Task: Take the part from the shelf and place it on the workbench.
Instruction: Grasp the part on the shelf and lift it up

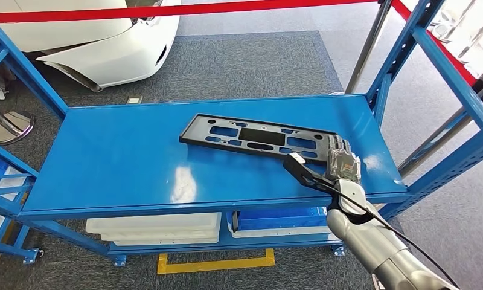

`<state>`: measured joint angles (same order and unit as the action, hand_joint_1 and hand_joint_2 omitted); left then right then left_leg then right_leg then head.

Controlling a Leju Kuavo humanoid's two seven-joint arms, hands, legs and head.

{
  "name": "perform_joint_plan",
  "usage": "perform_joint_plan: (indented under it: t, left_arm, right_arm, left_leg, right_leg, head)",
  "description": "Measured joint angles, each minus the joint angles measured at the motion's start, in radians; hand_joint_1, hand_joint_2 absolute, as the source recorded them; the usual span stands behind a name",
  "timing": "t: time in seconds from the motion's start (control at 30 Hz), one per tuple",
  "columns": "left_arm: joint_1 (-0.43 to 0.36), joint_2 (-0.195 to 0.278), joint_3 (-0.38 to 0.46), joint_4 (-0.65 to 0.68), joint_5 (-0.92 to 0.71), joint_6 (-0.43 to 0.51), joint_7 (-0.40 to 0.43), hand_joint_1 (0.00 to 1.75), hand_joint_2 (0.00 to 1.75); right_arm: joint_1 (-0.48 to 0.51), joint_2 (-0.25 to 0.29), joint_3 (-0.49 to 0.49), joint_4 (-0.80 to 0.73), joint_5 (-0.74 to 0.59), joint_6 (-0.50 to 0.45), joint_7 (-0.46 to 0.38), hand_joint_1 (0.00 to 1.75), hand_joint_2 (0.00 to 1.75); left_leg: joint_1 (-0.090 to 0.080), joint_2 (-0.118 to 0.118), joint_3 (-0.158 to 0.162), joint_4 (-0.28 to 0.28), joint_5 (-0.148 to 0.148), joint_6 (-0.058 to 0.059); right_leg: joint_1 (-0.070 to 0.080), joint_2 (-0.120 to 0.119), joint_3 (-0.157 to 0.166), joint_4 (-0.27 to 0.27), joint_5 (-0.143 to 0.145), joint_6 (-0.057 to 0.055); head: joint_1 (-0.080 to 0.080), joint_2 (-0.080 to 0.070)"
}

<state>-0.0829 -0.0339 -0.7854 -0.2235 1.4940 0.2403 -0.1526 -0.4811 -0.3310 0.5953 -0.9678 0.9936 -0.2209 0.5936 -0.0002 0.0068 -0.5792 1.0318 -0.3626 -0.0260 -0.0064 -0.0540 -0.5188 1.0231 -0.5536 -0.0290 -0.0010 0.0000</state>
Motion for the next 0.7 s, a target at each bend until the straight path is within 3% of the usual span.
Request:
perform_joint_plan:
  t: [0.7]
  left_arm:
    - [-0.002,0.001,-0.024,0.000,-0.006,0.002,0.007,0.00,0.00]
  right_arm:
    - [0.005,0.009,-0.012,-0.043,0.040,0.044,0.002,0.00,1.75]
  left_leg:
    - [0.000,0.000,0.000,0.000,0.000,0.000]
  right_leg:
    - [0.001,0.000,0.000,0.000,0.000,0.000]
  head:
    - [0.000,0.000]
